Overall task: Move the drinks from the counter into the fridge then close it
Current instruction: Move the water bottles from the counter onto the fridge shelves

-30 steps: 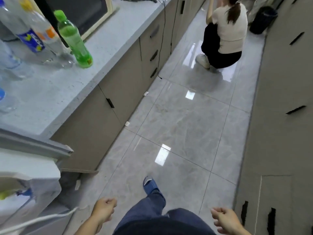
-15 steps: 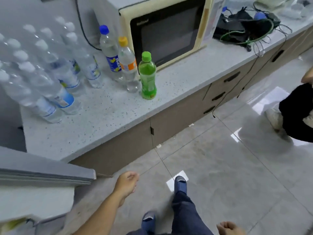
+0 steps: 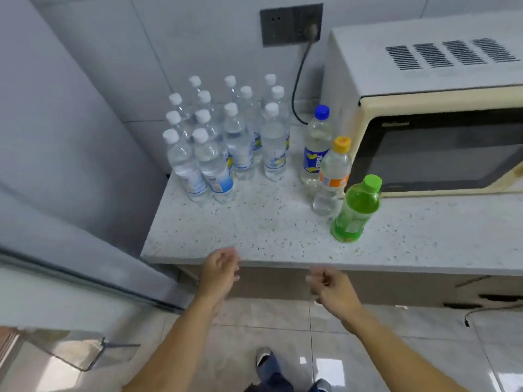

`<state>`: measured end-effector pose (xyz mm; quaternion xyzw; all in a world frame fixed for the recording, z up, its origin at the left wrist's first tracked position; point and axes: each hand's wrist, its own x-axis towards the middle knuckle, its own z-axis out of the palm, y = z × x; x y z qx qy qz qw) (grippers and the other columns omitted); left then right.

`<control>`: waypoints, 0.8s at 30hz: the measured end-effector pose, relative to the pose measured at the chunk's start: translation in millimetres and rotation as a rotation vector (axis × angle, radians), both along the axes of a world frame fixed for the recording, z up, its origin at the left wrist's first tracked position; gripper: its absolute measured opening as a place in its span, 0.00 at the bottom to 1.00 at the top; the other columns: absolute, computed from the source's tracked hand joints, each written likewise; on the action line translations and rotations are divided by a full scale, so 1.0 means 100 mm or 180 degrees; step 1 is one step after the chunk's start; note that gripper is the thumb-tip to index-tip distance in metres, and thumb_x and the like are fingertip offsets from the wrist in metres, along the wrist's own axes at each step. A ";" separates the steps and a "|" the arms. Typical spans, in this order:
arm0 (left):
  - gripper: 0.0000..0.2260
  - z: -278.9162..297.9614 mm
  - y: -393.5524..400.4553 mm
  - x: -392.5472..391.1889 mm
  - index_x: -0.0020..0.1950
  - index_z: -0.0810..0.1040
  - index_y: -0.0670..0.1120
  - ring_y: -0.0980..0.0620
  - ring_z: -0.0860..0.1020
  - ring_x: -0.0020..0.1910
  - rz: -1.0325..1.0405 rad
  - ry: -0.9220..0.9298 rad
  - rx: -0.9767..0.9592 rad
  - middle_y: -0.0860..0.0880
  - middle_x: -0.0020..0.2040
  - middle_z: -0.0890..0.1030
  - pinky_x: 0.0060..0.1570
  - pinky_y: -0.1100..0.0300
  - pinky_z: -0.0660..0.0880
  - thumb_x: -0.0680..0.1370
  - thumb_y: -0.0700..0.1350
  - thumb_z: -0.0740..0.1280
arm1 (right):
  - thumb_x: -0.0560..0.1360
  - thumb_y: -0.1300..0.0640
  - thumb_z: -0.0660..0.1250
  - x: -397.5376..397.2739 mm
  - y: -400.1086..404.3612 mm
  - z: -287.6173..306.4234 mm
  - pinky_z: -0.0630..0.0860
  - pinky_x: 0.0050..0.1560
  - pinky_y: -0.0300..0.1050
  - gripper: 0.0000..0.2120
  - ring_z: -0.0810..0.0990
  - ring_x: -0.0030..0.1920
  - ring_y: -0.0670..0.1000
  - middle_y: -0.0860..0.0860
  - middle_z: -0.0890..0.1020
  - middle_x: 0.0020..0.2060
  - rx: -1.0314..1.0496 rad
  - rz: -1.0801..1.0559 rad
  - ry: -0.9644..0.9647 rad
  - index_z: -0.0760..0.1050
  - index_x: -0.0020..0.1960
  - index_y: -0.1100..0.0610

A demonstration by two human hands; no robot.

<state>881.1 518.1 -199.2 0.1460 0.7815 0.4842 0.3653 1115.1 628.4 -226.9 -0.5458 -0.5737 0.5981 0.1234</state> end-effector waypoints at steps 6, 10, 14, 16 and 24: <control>0.10 0.67 0.63 -0.61 0.59 0.77 0.52 0.53 0.81 0.50 0.1631 0.0341 0.0764 0.50 0.56 0.81 0.43 0.58 0.80 0.78 0.48 0.67 | 0.75 0.53 0.72 -1.56 0.66 0.91 0.78 0.44 0.45 0.13 0.79 0.41 0.48 0.48 0.79 0.47 0.0881 0.0397 0.0759 0.77 0.59 0.53; 0.19 1.00 0.94 -0.93 0.68 0.73 0.52 0.55 0.78 0.56 0.2225 0.0420 0.1159 0.51 0.63 0.78 0.48 0.64 0.73 0.77 0.49 0.67 | 0.74 0.47 0.73 -2.41 0.90 1.40 0.75 0.56 0.41 0.23 0.76 0.55 0.46 0.42 0.76 0.54 0.1500 0.0516 0.1101 0.73 0.66 0.51; 0.25 1.12 1.15 -1.23 0.73 0.68 0.53 0.54 0.73 0.66 0.2364 0.0584 0.1111 0.51 0.71 0.71 0.55 0.62 0.68 0.77 0.51 0.69 | 0.72 0.43 0.74 -2.93 1.06 1.58 0.70 0.56 0.40 0.28 0.75 0.59 0.47 0.47 0.76 0.60 0.1855 0.0591 0.1048 0.73 0.68 0.51; 0.25 1.11 1.24 -1.34 0.73 0.69 0.55 0.52 0.72 0.67 0.2329 0.0682 0.0996 0.50 0.72 0.70 0.56 0.61 0.68 0.77 0.52 0.69 | 0.71 0.42 0.75 -3.07 1.10 1.55 0.70 0.55 0.41 0.28 0.76 0.60 0.48 0.50 0.77 0.61 0.1859 0.0730 0.0864 0.75 0.66 0.51; 0.27 1.08 1.58 -1.47 0.74 0.68 0.55 0.46 0.69 0.70 0.2203 0.0922 0.0557 0.48 0.74 0.64 0.63 0.54 0.68 0.76 0.53 0.70 | 0.75 0.51 0.72 -2.95 1.17 1.44 0.69 0.45 0.40 0.10 0.75 0.44 0.45 0.46 0.80 0.46 0.1655 0.0935 0.0951 0.77 0.53 0.53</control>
